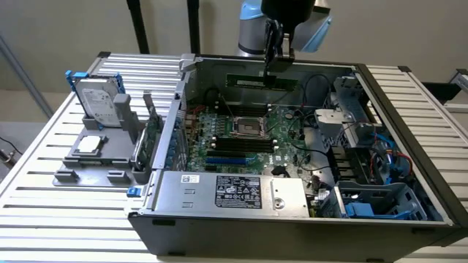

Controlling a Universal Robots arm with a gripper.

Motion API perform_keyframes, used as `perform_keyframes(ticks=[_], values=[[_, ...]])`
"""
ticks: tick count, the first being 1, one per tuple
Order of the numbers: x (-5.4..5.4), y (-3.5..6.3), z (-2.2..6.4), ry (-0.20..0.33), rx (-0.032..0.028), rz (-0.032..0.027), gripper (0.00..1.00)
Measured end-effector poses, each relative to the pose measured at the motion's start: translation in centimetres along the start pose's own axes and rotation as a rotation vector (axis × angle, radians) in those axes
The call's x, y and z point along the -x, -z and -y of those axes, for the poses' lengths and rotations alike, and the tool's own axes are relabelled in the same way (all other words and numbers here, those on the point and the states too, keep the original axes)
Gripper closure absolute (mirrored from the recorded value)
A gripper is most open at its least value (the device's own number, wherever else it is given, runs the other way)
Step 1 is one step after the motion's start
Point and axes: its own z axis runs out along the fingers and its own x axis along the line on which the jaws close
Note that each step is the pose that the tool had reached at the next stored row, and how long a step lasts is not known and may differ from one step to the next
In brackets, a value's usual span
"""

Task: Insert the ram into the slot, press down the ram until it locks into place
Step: 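Insert the ram into the slot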

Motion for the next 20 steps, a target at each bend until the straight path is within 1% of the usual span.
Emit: perform_keyframes(ticks=[4,6,8,16,20], values=[[0.0,-0.17,-0.21,0.0,0.0001,-0.0008,0.87],[0.0,-0.53,-0.59,0.0,0.0001,-0.0009,0.87],[0.0,-0.9,-0.79,0.001,0.0,-0.0009,0.87],[0.0,-2.36,-0.83,0.045,0.0008,-0.0026,0.87],[0.0,-3.1,-0.81,0.057,0.001,-0.003,0.87]])
